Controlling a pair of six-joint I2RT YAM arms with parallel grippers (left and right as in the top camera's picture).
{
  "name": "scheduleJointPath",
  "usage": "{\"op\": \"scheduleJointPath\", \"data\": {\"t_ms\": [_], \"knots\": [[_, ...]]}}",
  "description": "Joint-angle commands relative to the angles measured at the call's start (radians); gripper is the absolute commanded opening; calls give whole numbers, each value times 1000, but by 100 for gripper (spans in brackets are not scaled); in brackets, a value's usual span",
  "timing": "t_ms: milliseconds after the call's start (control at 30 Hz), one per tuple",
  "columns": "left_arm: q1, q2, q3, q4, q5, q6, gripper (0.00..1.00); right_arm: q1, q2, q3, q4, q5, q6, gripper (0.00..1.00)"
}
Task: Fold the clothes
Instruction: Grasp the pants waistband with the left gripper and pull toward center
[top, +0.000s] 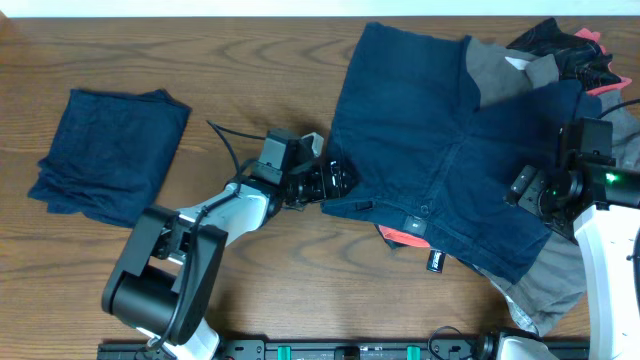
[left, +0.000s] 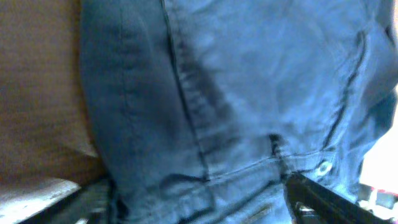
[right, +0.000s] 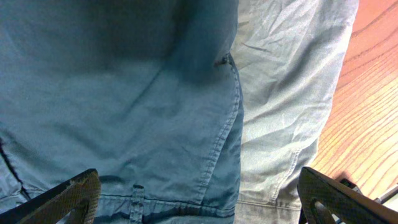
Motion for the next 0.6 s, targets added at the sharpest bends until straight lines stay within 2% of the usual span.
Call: {"op": "scheduleJointPath", "data": {"t_ms": [0, 33, 67, 200, 333, 400, 567], "knots": [[-21, 35, -11, 10, -7, -53, 49, -9, -6, 2, 1, 11, 10, 99], [-21, 32, -11, 23, -1, -53, 24, -9, -6, 2, 1, 11, 10, 99], [-16, 28, -11, 38, 5, -53, 8, -9, -6, 2, 1, 11, 10, 99], [30, -25, 6, 68, 14, -54, 6, -8, -6, 2, -5, -13, -22, 98], [109, -147, 79, 103, 92, -131, 6, -8, 2, 2, -5, -119, -133, 82], [145, -221, 136, 156, 114, -156, 6, -8, 10, 0, -3, -130, -145, 77], [269, -361, 253, 151, 44, -38, 6, -8, 43, -33, 37, -315, -262, 72]]}}
